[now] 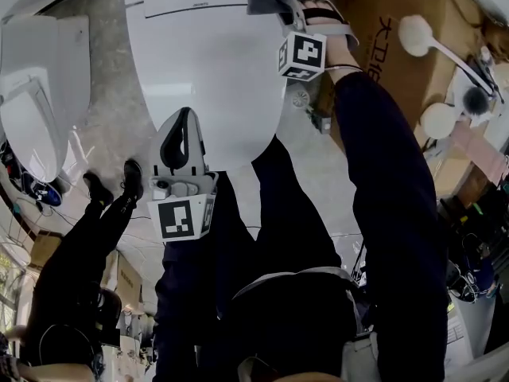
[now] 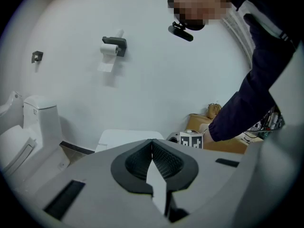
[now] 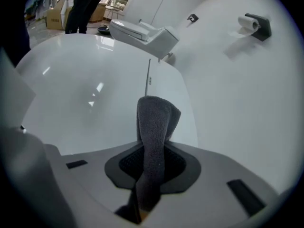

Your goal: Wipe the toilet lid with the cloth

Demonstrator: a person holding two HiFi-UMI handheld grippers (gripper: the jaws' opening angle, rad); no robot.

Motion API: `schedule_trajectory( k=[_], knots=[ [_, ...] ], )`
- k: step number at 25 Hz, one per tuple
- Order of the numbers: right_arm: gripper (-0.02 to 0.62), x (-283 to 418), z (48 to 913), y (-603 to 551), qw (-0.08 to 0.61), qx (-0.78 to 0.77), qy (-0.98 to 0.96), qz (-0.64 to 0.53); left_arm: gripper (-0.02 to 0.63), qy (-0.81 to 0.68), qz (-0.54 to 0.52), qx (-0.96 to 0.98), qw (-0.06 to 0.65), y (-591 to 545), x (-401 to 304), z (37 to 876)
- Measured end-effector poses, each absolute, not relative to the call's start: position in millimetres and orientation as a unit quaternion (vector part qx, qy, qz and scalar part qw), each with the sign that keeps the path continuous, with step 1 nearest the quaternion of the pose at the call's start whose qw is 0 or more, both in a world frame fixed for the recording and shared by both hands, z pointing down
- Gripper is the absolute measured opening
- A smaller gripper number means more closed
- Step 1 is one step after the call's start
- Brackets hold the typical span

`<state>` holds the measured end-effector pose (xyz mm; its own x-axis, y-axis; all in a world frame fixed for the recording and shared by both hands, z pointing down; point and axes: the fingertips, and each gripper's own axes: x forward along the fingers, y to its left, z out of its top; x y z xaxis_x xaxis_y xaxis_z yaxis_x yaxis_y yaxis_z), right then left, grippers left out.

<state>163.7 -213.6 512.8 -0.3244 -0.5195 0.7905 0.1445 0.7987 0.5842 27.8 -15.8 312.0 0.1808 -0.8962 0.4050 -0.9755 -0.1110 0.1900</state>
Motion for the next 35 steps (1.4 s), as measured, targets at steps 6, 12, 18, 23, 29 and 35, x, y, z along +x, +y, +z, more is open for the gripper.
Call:
schedule_trajectory(
  k=[6, 12, 18, 23, 29, 35],
  knots=[
    [0.074, 171, 537, -189, 0.592, 0.105, -0.753, -0.267, 0.015, -0.628, 0.101, 0.742, 0.211, -5, 26, 315],
    [0.074, 175, 538, -155, 0.595, 0.107, -0.758, -0.247, 0.015, -0.624, 0.101, 0.746, 0.210, 12, 26, 315],
    [0.074, 182, 539, -103, 0.600, 0.094, -0.757, -0.243, 0.015, -0.613, 0.101, 0.756, 0.207, 35, 30, 312],
    [0.074, 192, 543, -47, 0.607, 0.077, -0.756, -0.232, 0.015, -0.604, 0.098, 0.765, 0.200, 51, 33, 307],
    [0.074, 204, 547, 23, 0.614, 0.055, -0.760, -0.209, 0.015, -0.593, 0.098, 0.776, 0.193, 61, 40, 303],
    [0.074, 212, 550, 90, 0.617, 0.031, -0.765, -0.181, 0.015, -0.580, 0.098, 0.788, 0.184, 65, 47, 297]
  ],
)
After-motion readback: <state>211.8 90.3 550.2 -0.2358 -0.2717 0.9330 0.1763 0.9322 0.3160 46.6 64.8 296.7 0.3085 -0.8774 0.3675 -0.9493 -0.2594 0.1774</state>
